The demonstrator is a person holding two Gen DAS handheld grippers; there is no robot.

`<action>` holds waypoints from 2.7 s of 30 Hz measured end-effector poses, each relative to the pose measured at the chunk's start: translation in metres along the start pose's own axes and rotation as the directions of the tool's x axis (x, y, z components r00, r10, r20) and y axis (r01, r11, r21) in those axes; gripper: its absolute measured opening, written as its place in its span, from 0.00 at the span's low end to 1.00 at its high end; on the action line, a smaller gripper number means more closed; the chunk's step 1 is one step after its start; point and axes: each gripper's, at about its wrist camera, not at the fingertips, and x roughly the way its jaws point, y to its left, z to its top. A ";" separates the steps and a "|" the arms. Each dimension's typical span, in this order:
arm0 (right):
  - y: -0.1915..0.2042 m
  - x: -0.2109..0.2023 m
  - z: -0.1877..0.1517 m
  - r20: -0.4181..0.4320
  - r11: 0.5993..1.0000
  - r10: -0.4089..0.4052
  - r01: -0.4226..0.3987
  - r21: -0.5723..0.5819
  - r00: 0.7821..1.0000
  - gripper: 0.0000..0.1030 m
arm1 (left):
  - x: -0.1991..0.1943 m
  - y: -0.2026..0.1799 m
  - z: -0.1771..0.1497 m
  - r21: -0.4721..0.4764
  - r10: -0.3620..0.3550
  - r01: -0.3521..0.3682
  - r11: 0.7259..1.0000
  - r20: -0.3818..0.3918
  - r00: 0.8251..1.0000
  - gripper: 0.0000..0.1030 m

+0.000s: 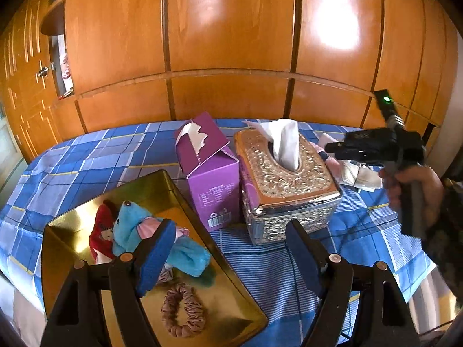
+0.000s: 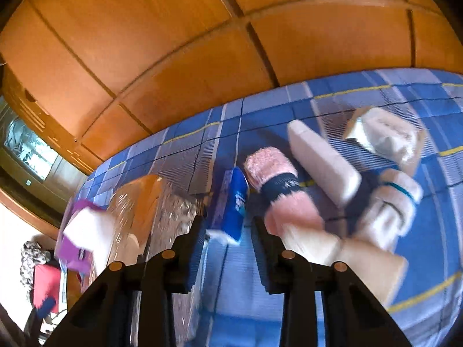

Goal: Organize soft objects
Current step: 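Reach back to the pile and grasp the blue Tempo tissue pack with right tool, then grasp the white mesh cloth roll with left tool while right tool holds the blue pack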

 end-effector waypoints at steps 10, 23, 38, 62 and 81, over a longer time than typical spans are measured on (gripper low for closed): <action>0.008 0.051 0.019 -0.106 0.999 -0.030 0.034 0.030 0.994 0.31 | 0.012 0.007 0.001 -0.020 -0.009 0.009 1.000 -0.025 1.000 0.77; 0.010 0.014 0.012 -0.055 0.999 -0.013 0.010 -0.043 0.998 0.25 | 0.010 -0.012 0.015 0.040 -0.037 0.038 0.999 -0.007 0.999 0.76; -0.100 -0.132 -0.090 0.061 0.992 -0.114 0.111 0.061 0.992 0.25 | 0.036 -0.135 0.055 0.228 -0.277 0.296 0.927 -0.111 0.954 0.81; -0.139 -0.125 -0.137 0.046 0.988 -0.098 0.091 0.126 0.994 0.25 | 0.211 -0.237 0.041 -0.257 -0.403 0.314 0.914 -0.488 0.774 0.35; -0.133 -0.125 -0.138 0.049 0.985 -0.138 0.133 0.108 0.989 0.25 | 0.181 -0.231 0.028 -0.126 -0.381 0.369 0.921 -0.496 0.781 0.48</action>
